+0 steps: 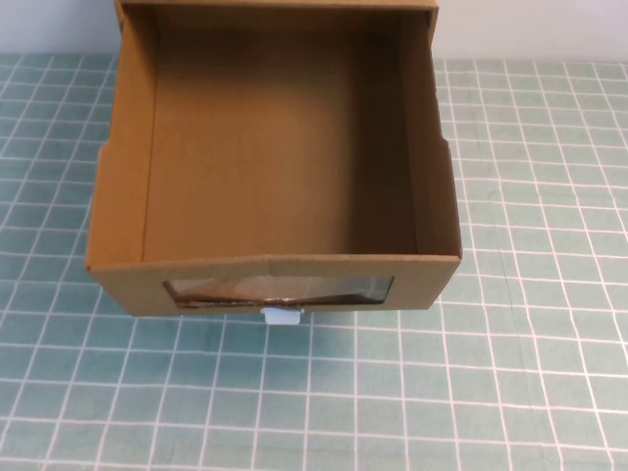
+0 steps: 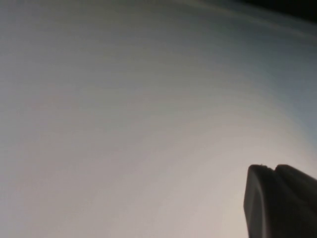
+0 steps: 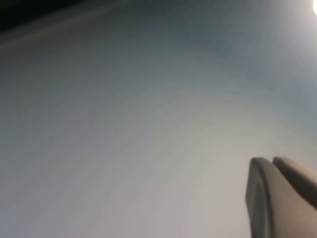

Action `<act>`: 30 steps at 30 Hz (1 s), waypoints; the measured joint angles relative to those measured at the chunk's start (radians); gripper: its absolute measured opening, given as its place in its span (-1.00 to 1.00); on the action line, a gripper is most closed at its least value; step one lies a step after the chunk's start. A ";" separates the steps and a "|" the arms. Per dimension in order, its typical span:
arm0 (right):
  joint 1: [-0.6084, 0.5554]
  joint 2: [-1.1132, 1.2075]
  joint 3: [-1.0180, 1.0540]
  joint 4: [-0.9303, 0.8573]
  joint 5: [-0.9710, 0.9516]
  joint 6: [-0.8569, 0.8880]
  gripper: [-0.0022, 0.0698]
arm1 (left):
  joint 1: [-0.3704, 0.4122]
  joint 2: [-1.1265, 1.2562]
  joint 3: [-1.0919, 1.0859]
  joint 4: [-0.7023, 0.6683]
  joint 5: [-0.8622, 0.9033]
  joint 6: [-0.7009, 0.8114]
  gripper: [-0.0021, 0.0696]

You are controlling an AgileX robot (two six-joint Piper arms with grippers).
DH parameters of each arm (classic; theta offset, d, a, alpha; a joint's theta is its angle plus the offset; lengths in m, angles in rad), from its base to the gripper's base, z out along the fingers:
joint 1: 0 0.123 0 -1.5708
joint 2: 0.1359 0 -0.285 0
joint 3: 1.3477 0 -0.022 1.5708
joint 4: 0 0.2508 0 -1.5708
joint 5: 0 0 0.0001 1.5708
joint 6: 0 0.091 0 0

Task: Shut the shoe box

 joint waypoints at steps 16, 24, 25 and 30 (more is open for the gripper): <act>0.000 0.641 -0.302 0.016 0.661 -0.066 -0.98 | 0.000 0.622 -0.320 0.012 0.603 0.006 -0.96; 0.031 0.796 -0.302 0.251 0.809 -0.402 -0.98 | 0.000 0.926 -0.538 -0.042 0.765 0.143 -0.96; 0.052 0.805 -0.302 0.274 0.819 -0.464 -0.98 | 0.000 0.963 -0.578 -0.061 0.798 0.180 -0.96; 0.190 0.830 -0.302 0.366 0.861 -0.733 -0.98 | 0.000 1.188 -0.855 -0.248 0.996 0.406 -0.96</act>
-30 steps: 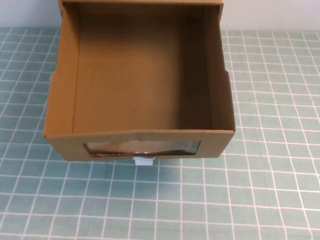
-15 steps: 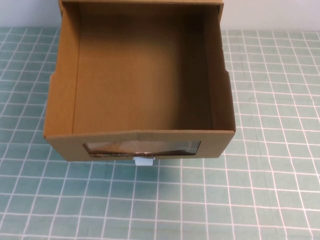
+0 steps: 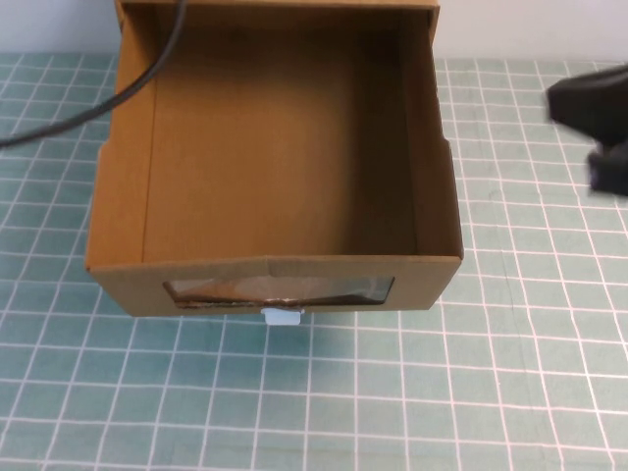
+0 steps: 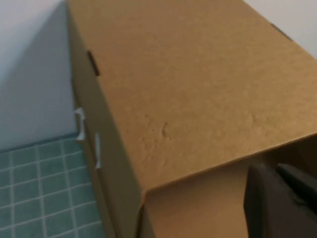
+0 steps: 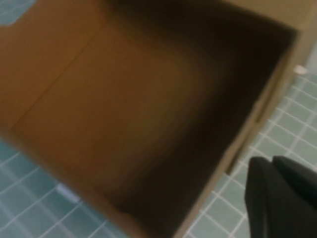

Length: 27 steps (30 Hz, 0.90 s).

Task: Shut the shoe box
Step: Press the shoe box with left arm

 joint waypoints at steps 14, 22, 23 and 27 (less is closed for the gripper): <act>0.339 0.092 -0.040 0.006 0.240 -0.258 -0.98 | 0.000 0.540 -0.531 -0.257 0.255 0.102 -0.96; 0.432 0.154 0.012 -0.023 0.089 -0.279 -0.98 | 0.000 0.663 -0.609 -0.280 0.274 0.053 -0.96; 0.445 0.159 0.031 -0.037 0.058 -0.280 -0.98 | 0.000 0.663 -0.610 -0.282 0.274 0.051 -0.96; 0.510 0.164 0.145 -0.109 -0.124 -0.283 -0.98 | 0.000 0.663 -0.612 -0.282 0.274 0.047 -0.96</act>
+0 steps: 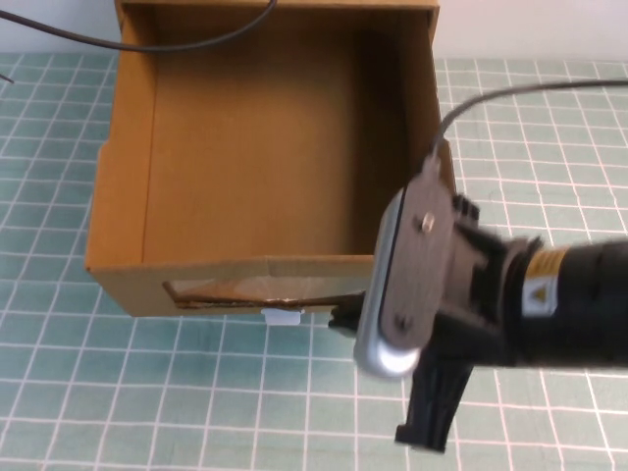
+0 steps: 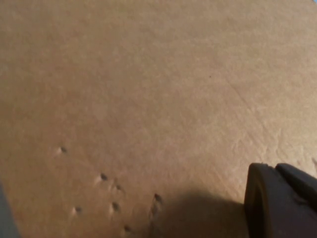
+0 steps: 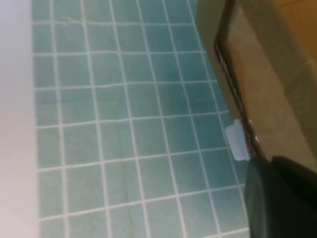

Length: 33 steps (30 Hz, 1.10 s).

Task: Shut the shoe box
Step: Press the shoe box with left arm, then close the shoe box with your right arm

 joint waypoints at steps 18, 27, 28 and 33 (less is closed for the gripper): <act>0.158 0.265 0.295 -0.050 -0.735 -0.079 -0.98 | 0.000 0.002 -0.002 0.000 0.002 0.000 -0.96; 0.162 0.408 0.281 0.330 -1.095 -0.465 -0.98 | 0.000 0.002 -0.002 0.000 0.002 0.000 -0.96; 0.167 0.414 0.269 0.360 -1.111 -0.498 -0.98 | 0.000 0.002 -0.002 0.000 0.002 0.000 -0.96; 0.165 0.434 0.176 0.423 -1.132 -0.564 -0.98 | 0.000 0.002 -0.002 0.002 0.004 0.000 -0.96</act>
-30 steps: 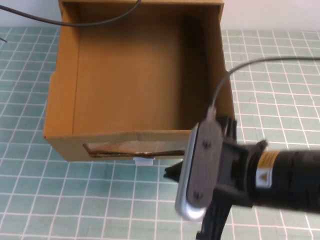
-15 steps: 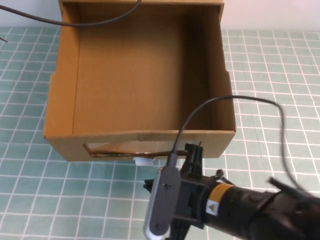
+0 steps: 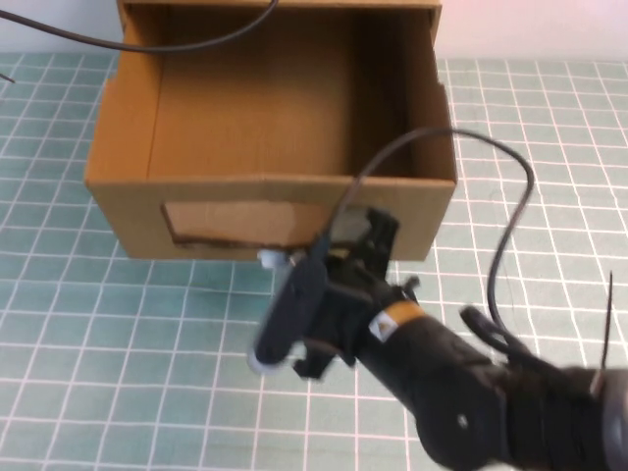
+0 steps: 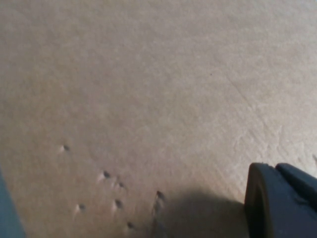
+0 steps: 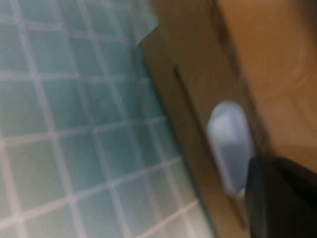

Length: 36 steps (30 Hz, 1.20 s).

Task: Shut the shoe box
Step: Close the shoe box with your right arm

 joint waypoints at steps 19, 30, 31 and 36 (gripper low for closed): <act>-0.187 0.089 -0.359 0.001 0.318 -0.014 -0.98 | 0.000 0.000 -0.002 0.000 0.012 0.000 -0.96; -0.124 0.000 -0.359 -0.014 0.449 -0.016 -0.98 | 0.000 0.002 -0.002 -0.002 0.012 0.000 -0.96; -0.125 -0.004 -0.359 -0.006 0.416 -0.016 -0.98 | 0.000 0.002 -0.002 -0.002 0.012 0.000 -0.96; -0.148 -0.002 -0.359 0.020 0.282 -0.016 -0.98 | 0.000 0.002 -0.002 -0.002 0.014 0.000 -0.96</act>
